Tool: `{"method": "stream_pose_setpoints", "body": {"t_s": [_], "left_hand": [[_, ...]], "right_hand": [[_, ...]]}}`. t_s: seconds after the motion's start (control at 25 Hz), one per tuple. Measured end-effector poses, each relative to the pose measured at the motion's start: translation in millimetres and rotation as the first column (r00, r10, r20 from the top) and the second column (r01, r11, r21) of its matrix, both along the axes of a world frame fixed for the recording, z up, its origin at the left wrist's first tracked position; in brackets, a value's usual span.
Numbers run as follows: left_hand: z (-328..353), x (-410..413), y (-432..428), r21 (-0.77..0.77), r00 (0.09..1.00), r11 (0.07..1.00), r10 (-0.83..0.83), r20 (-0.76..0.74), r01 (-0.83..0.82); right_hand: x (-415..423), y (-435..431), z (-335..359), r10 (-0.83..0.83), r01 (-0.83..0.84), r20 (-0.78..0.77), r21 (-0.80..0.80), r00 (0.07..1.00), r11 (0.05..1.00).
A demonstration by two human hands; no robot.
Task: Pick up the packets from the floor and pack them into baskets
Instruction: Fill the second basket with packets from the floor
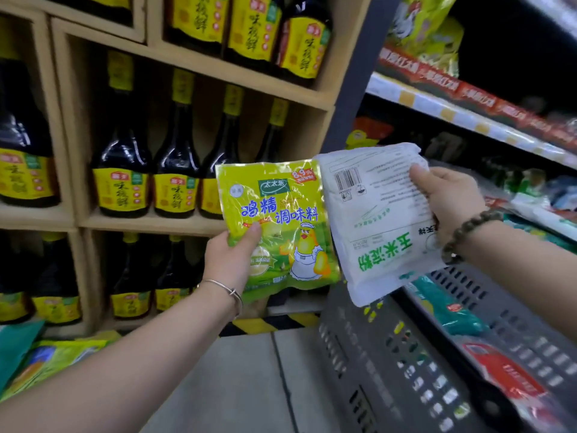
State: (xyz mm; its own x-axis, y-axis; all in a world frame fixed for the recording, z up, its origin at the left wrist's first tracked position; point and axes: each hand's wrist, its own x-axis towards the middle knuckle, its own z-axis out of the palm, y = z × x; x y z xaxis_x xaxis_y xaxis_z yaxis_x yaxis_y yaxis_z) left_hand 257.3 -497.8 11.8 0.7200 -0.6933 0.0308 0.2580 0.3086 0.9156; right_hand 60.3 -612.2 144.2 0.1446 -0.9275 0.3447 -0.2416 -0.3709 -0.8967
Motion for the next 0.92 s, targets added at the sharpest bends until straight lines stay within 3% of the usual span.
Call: {"method": "stream_pose_setpoints", "body": {"t_s": [0.2,0.4,0.52,0.64,0.8,0.92], "left_hand": [[31,-77,-31,0.015,0.999,0.999,-0.045,-0.021,0.045],[43,-140,-73,0.061,0.995,0.997,-0.05,0.084,0.045],[44,-169,-110,0.168,0.947,0.986,-0.071,0.314,0.018],[45,-190,-148,0.309,0.807,0.95,-0.145,0.572,-0.049],[31,-204,-208,0.586,0.579,0.783,-0.384,0.719,-0.209],[17,-205,-239,0.76,0.552,0.561,-0.54,0.636,-0.327]], "right_hand": [[-79,-26,25,-0.012,0.007,-0.073,-0.065,0.997,0.998],[-154,-79,9,-0.075,0.064,-0.101,-0.109,0.992,0.992],[-189,-115,-17,-0.148,0.129,-0.161,-0.12,0.976,0.984],[-207,-153,-49,-0.22,0.204,-0.302,-0.085,0.928,0.975],[-206,-199,-85,-0.212,0.237,-0.428,0.004,0.878,0.972],[-187,-223,-103,-0.163,0.24,-0.516,0.087,0.841,0.967]]}}
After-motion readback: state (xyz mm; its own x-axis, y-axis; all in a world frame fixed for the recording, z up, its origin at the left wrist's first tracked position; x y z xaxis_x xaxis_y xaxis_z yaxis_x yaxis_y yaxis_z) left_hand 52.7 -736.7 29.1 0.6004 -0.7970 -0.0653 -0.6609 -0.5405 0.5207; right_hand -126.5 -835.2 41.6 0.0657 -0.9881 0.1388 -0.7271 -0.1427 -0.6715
